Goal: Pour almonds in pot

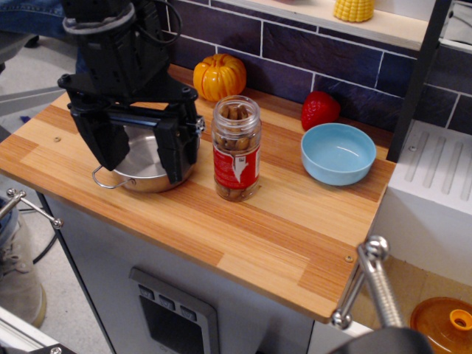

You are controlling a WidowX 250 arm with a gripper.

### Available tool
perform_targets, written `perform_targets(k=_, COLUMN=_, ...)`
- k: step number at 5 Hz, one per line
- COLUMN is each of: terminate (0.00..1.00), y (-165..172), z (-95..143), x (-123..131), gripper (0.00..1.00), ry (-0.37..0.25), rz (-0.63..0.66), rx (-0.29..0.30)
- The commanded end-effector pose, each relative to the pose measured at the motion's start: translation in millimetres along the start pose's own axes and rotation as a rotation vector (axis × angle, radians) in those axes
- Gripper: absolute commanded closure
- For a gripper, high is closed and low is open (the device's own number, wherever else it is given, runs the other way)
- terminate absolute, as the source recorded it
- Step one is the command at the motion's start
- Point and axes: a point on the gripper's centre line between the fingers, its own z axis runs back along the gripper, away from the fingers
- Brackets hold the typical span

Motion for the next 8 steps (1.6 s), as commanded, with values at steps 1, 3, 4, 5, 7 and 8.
perform_targets(k=1, terminate=0.0, y=0.0, z=0.0, x=0.0, gripper=0.0, ry=0.0, rz=0.0, rx=0.0)
perform_targets(k=3, terminate=0.0, y=-52.0, z=-10.3, x=33.9, gripper=0.0, ry=0.163, rz=-0.431, rx=0.239)
perform_targets(k=4, terminate=0.0, y=-76.1, z=-16.1, x=33.4, gripper=0.0, ry=0.14, rz=-0.677, rx=0.342)
perform_targets(k=5, terminate=0.0, y=-94.6, z=-17.9, x=39.8, gripper=0.0, ry=0.071, rz=-0.91, rx=0.399)
perform_targets(k=7, terminate=0.0, y=-116.6, z=-34.3, x=62.9, gripper=0.0, ry=0.171, rz=-1.176, rx=0.526)
perform_targets(k=8, terminate=0.0, y=-109.9, z=-60.3, x=70.7, gripper=0.0, ry=0.364, rz=-1.254, rx=0.651)
